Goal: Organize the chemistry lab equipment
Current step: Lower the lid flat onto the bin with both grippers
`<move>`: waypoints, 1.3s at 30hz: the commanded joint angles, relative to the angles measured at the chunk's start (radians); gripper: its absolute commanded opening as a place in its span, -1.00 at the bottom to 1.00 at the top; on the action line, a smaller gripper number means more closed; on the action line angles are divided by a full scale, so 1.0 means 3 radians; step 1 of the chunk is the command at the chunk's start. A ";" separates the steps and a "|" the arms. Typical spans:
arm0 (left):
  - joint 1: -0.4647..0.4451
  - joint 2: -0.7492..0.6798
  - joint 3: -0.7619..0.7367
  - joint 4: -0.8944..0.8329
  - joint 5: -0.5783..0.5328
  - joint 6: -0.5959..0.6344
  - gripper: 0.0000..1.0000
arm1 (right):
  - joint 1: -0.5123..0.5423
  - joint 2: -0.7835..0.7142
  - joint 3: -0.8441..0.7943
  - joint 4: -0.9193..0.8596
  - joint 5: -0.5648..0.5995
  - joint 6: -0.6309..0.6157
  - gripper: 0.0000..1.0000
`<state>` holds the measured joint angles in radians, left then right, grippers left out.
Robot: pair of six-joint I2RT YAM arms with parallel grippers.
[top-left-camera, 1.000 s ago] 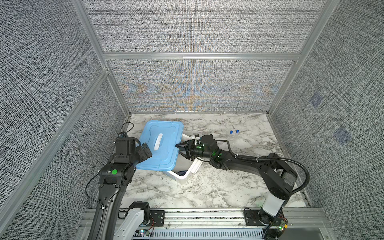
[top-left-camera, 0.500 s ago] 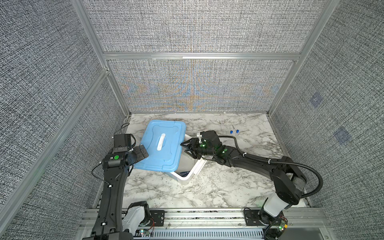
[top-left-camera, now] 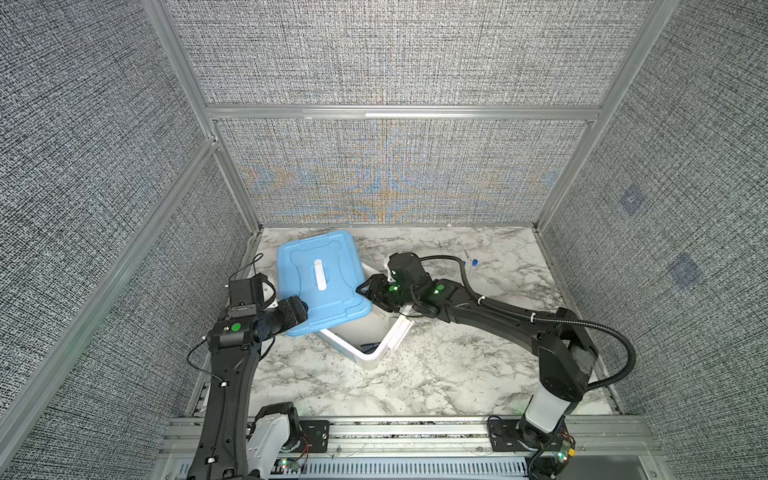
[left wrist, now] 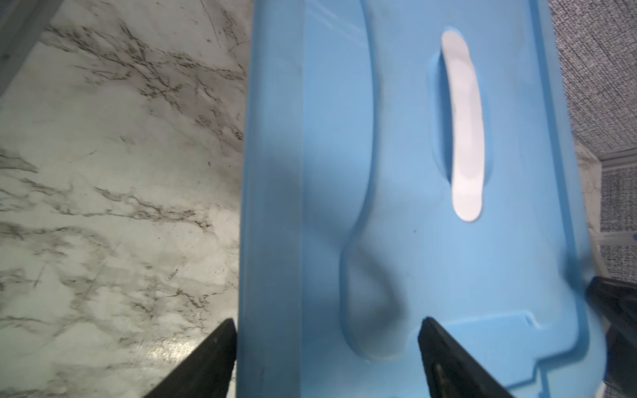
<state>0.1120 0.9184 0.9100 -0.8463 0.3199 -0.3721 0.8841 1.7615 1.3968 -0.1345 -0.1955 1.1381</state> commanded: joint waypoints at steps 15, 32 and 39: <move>-0.0006 -0.0033 -0.0231 0.0192 0.0778 -0.0039 0.36 | 0.0067 -0.0004 0.0159 -0.0400 0.0382 -0.0507 -0.15; -0.0006 0.0058 -0.0297 0.0278 0.0826 -0.0040 0.30 | 0.0295 0.0427 0.0136 0.0961 0.0244 0.0314 0.26; -0.0010 0.0018 -0.0312 0.0304 0.0856 -0.0037 0.29 | 0.0329 0.0601 0.0198 0.1073 0.0402 0.0546 0.18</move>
<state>0.1093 0.9264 0.8204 -0.7498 0.5804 -0.4011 0.9798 1.9331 1.4448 0.1455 -0.1108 1.2625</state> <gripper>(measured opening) 0.648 0.602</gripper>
